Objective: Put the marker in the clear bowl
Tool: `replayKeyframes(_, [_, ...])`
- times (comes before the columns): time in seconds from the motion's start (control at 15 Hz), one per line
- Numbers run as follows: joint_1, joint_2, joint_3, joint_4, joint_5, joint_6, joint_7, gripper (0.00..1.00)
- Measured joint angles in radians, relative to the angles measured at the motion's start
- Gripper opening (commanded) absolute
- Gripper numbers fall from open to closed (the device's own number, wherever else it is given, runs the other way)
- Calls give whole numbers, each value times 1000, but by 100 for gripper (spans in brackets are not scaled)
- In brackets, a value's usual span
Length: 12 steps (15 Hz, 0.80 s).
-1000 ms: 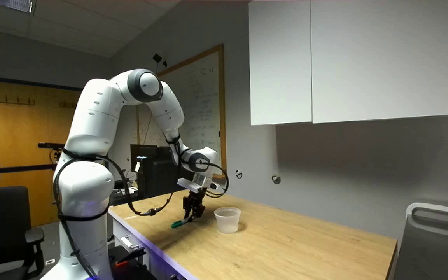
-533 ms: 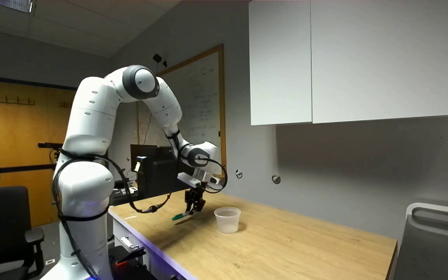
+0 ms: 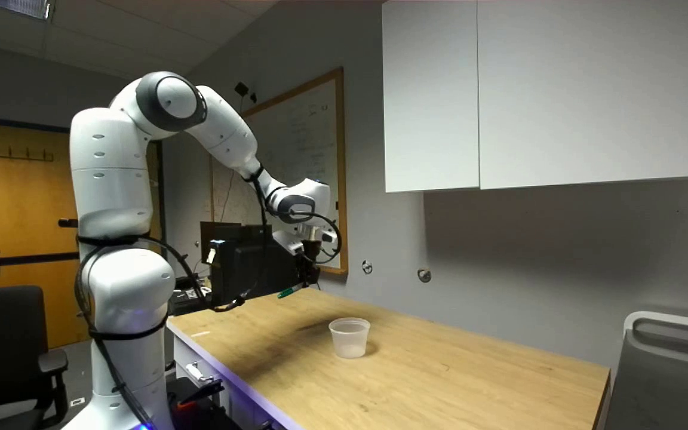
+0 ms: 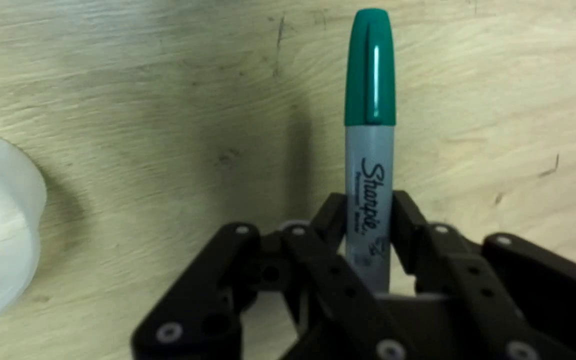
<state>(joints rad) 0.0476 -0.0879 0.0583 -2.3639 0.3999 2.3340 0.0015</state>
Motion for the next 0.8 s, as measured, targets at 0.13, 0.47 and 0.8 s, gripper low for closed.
replayKeyframes(0.13, [-16,-55,-24,-19,0,39,41,8])
replayKeyframes(0.47, [-84,-139,-92,-63,-5,148,134,9])
replayKeyframes(0.8, [-178,-160,-114,-117,-79,298,307,9])
